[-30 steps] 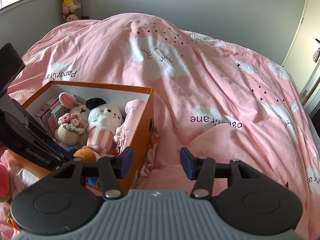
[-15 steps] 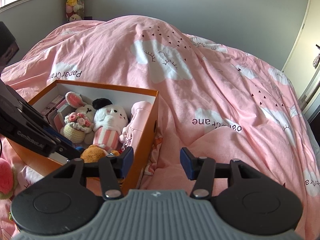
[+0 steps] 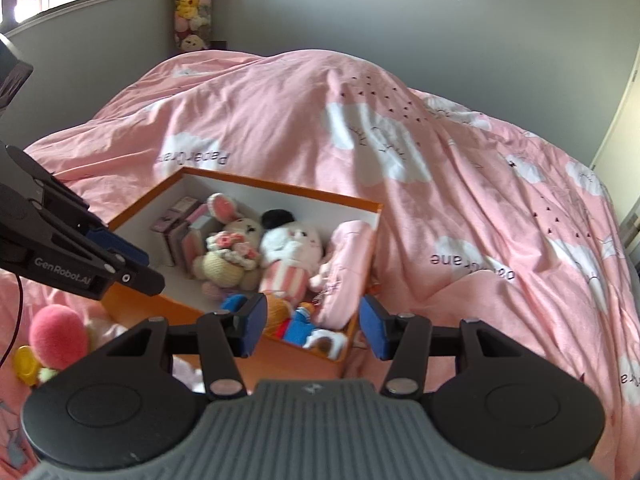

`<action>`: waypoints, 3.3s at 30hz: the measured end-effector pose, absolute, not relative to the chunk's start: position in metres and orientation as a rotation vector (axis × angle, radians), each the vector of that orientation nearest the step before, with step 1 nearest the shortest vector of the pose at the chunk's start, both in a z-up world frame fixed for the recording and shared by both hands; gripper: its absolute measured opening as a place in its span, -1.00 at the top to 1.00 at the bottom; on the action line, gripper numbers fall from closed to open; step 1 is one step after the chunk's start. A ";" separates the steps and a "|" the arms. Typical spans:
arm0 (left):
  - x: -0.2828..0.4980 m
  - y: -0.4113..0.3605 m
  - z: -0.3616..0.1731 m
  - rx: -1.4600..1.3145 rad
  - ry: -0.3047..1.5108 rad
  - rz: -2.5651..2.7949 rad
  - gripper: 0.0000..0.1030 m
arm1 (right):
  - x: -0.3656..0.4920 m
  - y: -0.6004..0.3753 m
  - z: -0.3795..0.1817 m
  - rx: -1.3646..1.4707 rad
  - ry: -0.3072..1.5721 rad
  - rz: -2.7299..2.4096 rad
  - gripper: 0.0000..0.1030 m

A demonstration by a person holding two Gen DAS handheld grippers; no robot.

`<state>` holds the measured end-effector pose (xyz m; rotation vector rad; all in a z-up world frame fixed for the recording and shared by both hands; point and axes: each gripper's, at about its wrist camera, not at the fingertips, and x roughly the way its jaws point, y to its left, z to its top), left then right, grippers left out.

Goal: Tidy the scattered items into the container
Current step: 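Withdraw both tools from the orange box toward the remaining toys, then grasp the pink pompom with the left tool while the right tool grasps the orange crocheted carrot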

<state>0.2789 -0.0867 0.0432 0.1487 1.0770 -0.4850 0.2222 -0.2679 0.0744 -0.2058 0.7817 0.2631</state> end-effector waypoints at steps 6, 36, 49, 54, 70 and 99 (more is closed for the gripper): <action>0.248 -0.077 0.055 0.178 1.026 -0.447 0.47 | 0.206 -0.248 0.072 -0.190 0.784 0.304 -0.07; 0.113 0.045 0.001 -0.012 0.924 -0.257 -0.13 | 0.126 -0.155 -0.031 -0.001 0.960 0.509 0.09; 0.131 0.041 -0.038 0.021 0.950 -0.211 -0.42 | 0.138 -0.137 -0.078 -0.007 1.093 0.554 0.08; 0.146 0.042 -0.051 -0.009 0.985 -0.207 -0.42 | 0.149 -0.135 -0.091 0.025 1.140 0.566 0.09; 0.188 0.052 -0.087 -0.129 1.065 -0.150 -0.18 | 0.174 -0.138 -0.110 0.105 1.195 0.618 0.08; 0.171 0.034 -0.020 -0.106 0.902 -0.260 0.03 | 0.173 -0.176 -0.034 0.061 1.015 0.569 0.10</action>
